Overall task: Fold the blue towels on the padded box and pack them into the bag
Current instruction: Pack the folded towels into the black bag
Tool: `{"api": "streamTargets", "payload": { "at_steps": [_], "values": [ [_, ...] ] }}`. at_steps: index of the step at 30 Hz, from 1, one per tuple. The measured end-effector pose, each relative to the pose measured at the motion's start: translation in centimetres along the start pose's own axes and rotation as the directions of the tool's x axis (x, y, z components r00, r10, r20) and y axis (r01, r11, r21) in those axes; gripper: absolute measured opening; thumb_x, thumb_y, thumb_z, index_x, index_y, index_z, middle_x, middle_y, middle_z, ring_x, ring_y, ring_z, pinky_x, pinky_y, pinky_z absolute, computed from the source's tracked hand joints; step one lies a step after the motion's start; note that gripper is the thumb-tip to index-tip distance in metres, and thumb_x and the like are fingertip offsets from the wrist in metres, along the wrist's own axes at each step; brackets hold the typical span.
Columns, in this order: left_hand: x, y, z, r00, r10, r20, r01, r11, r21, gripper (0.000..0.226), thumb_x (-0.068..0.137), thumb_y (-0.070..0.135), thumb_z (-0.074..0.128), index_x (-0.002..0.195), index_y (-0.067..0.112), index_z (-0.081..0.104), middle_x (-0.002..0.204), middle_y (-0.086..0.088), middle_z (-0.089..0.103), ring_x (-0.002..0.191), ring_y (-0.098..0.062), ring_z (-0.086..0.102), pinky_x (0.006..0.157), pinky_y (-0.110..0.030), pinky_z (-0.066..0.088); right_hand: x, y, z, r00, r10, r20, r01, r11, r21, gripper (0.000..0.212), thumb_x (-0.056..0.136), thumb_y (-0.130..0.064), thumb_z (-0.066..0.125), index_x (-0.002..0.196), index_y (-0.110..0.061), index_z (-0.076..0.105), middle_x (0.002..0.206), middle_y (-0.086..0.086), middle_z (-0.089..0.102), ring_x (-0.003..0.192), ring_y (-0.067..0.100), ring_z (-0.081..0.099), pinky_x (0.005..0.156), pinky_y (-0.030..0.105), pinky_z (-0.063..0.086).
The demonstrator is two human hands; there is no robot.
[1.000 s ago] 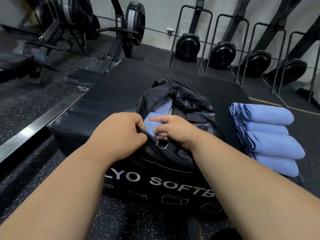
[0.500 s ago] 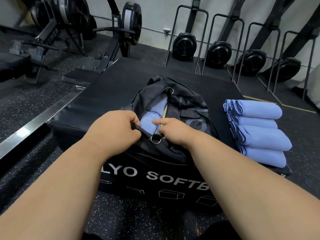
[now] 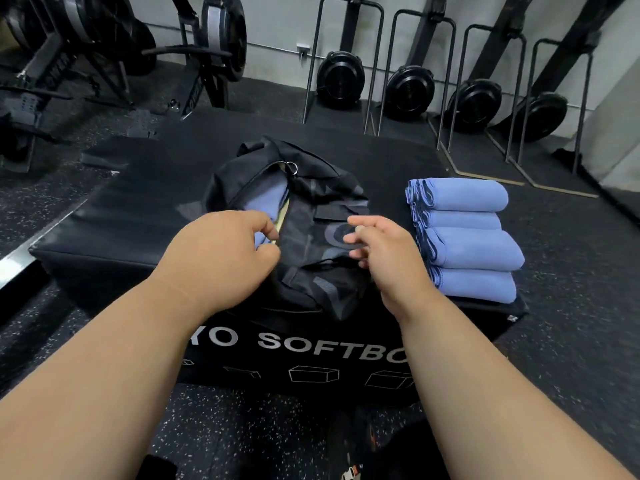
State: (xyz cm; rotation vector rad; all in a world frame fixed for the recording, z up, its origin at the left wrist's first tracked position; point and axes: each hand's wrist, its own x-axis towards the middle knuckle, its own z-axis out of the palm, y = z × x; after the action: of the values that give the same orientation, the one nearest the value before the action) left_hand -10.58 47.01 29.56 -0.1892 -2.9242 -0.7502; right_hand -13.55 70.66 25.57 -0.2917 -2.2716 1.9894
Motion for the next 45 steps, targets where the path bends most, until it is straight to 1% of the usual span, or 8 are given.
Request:
{"api": "streamTargets", "payload": {
  "at_steps": [12, 18, 21, 27, 31, 34, 38, 45],
  "values": [
    [1.4, 11.8, 7.5, 0.967, 0.207, 0.150, -0.217, 0.975, 0.051, 0.022, 0.091, 0.042, 0.058, 0.110, 0.038, 0.068, 0.080, 0.019, 0.061, 0.089, -0.008, 0.061, 0.074, -0.030, 0.042, 1.3, 2.3, -12.0, 0.904, -0.212, -0.371, 0.113, 0.956, -0.271, 0.020, 0.094, -0.018, 0.057, 0.097, -0.030, 0.073, 0.087, -0.006, 0.072, 0.079, 0.011, 0.063, 0.075, 0.026, 0.053],
    [5.3, 17.3, 13.4, 0.953, 0.052, 0.297, 0.060, 0.933, -0.354, 0.028, 0.093, 0.051, 0.063, 0.095, 0.023, 0.067, 0.074, 0.017, 0.065, 0.066, -0.009, 0.057, 0.070, -0.031, 0.047, 2.7, 3.4, -17.8, 0.779, -0.313, -0.544, -0.044, 0.837, -0.545, 0.035, 0.089, -0.026, 0.057, 0.122, -0.029, 0.071, 0.133, 0.006, 0.058, 0.124, 0.036, 0.047, 0.109, 0.043, 0.035],
    [7.8, 20.0, 15.9, 0.911, -0.057, 0.408, 0.272, 0.828, -0.491, 0.049, 0.093, 0.056, 0.060, 0.078, 0.010, 0.051, 0.073, -0.001, 0.048, 0.068, -0.020, 0.047, 0.069, -0.040, 0.043, 3.3, 4.1, -19.2, 0.844, -0.149, -0.515, -0.172, 0.835, -0.523, 0.045, 0.092, -0.037, 0.058, 0.136, -0.032, 0.062, 0.146, 0.005, 0.052, 0.133, 0.035, 0.042, 0.115, 0.045, 0.032],
    [10.3, 22.9, 19.1, 0.747, -0.259, 0.612, 0.636, 0.546, -0.545, 0.041, 0.093, 0.067, 0.063, 0.095, 0.027, 0.068, 0.087, 0.001, 0.066, 0.078, -0.021, 0.059, 0.070, -0.031, 0.048, 3.7, 4.9, -20.7, 0.872, -0.067, -0.484, -0.175, 0.883, -0.436, 0.046, 0.094, -0.038, 0.059, 0.139, -0.031, 0.060, 0.145, 0.008, 0.052, 0.130, 0.037, 0.049, 0.113, 0.042, 0.036],
    [10.4, 23.9, 20.4, 0.777, -0.269, 0.569, 0.613, 0.533, -0.584, 0.044, 0.090, 0.055, 0.075, 0.115, 0.019, 0.073, 0.100, 0.000, 0.074, 0.075, -0.017, 0.063, 0.065, -0.026, 0.050, 3.9, 5.5, -21.3, 0.871, -0.105, -0.480, -0.135, 0.888, -0.440, 0.039, 0.094, -0.039, 0.063, 0.132, -0.030, 0.066, 0.137, 0.007, 0.057, 0.124, 0.034, 0.053, 0.108, 0.041, 0.041],
    [10.2, 24.2, 20.2, 0.817, -0.285, 0.501, 0.574, 0.486, -0.659, 0.026, 0.091, 0.036, 0.079, 0.104, 0.014, 0.075, 0.088, 0.001, 0.075, 0.067, -0.014, 0.067, 0.050, -0.018, 0.049, 3.9, 5.6, -21.5, 0.862, -0.144, -0.486, -0.089, 0.901, -0.425, 0.031, 0.092, -0.039, 0.065, 0.121, -0.030, 0.070, 0.128, 0.002, 0.061, 0.116, 0.030, 0.058, 0.103, 0.039, 0.046],
    [10.1, 23.7, 19.0, 0.867, -0.230, 0.443, 0.498, 0.459, -0.736, 0.022, 0.089, 0.031, 0.079, 0.105, 0.016, 0.076, 0.095, 0.003, 0.080, 0.086, -0.018, 0.073, 0.072, -0.030, 0.054, 3.7, 5.3, -21.8, 0.867, -0.132, -0.480, -0.066, 0.925, -0.374, 0.024, 0.090, -0.042, 0.064, 0.111, -0.032, 0.070, 0.119, -0.008, 0.065, 0.103, 0.019, 0.061, 0.088, 0.033, 0.045],
    [8.3, 20.1, 12.1, 0.904, -0.013, 0.428, 0.377, 0.497, -0.781, 0.034, 0.075, 0.028, 0.071, 0.108, 0.018, 0.071, 0.095, -0.005, 0.070, 0.090, -0.025, 0.060, 0.081, -0.042, 0.042, 2.6, 3.3, -19.1, 0.930, -0.309, -0.198, 0.214, 0.895, -0.392, 0.066, 0.078, -0.058, 0.064, 0.139, -0.034, 0.058, 0.138, -0.007, 0.057, 0.131, 0.014, 0.051, 0.115, 0.035, 0.039]
  ]
}}
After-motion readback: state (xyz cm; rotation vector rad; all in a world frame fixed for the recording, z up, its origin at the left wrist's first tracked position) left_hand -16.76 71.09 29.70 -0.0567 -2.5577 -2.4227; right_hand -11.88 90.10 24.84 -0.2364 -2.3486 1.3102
